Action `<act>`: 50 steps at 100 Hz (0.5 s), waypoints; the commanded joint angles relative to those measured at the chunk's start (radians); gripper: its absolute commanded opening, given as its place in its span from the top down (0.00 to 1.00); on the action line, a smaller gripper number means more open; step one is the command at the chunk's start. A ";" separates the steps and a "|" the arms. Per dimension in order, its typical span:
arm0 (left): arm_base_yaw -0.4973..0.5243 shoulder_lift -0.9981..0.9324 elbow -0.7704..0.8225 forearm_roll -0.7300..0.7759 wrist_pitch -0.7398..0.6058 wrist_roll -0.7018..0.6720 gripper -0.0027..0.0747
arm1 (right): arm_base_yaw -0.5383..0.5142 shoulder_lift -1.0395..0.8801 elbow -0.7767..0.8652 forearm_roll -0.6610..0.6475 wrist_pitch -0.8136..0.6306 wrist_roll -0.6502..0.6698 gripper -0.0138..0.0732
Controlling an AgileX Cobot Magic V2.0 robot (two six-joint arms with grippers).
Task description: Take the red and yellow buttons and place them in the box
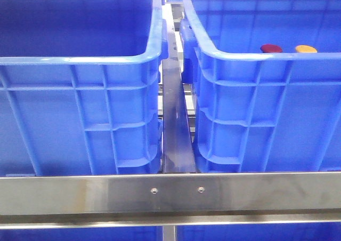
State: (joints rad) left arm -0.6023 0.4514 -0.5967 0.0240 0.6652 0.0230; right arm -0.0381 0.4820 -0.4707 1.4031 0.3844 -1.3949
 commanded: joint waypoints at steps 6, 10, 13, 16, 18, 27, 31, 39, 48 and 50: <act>-0.007 0.005 -0.029 0.014 -0.136 -0.010 0.99 | -0.008 0.002 -0.025 0.026 -0.004 -0.009 0.92; -0.007 0.005 -0.029 0.023 -0.163 -0.010 0.99 | -0.008 0.002 -0.025 0.026 -0.004 -0.009 0.92; -0.007 0.007 -0.029 0.025 -0.180 -0.010 0.99 | -0.008 0.002 -0.025 0.026 -0.004 -0.009 0.92; -0.007 0.009 -0.025 0.031 -0.195 -0.010 0.99 | -0.008 0.002 -0.025 0.026 -0.004 -0.009 0.92; -0.007 0.009 -0.023 0.039 -0.209 -0.010 0.99 | -0.008 0.002 -0.025 0.026 -0.004 -0.009 0.92; 0.020 0.009 0.007 0.064 -0.290 -0.010 0.99 | -0.008 0.002 -0.025 0.026 -0.004 -0.009 0.92; 0.044 0.007 0.027 0.066 -0.331 -0.010 0.99 | -0.008 0.002 -0.025 0.026 -0.004 -0.009 0.92; 0.098 -0.003 0.063 0.066 -0.390 -0.010 0.99 | -0.008 0.002 -0.025 0.026 -0.004 -0.009 0.92; 0.158 -0.037 0.099 0.066 -0.405 -0.010 0.99 | -0.008 0.002 -0.025 0.026 -0.004 -0.009 0.92; 0.171 -0.046 0.106 0.066 -0.406 -0.010 0.99 | -0.008 0.002 -0.025 0.026 -0.004 -0.009 0.92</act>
State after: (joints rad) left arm -0.4774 0.4321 -0.4875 0.0865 0.3658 0.0230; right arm -0.0381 0.4820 -0.4707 1.4031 0.3844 -1.3949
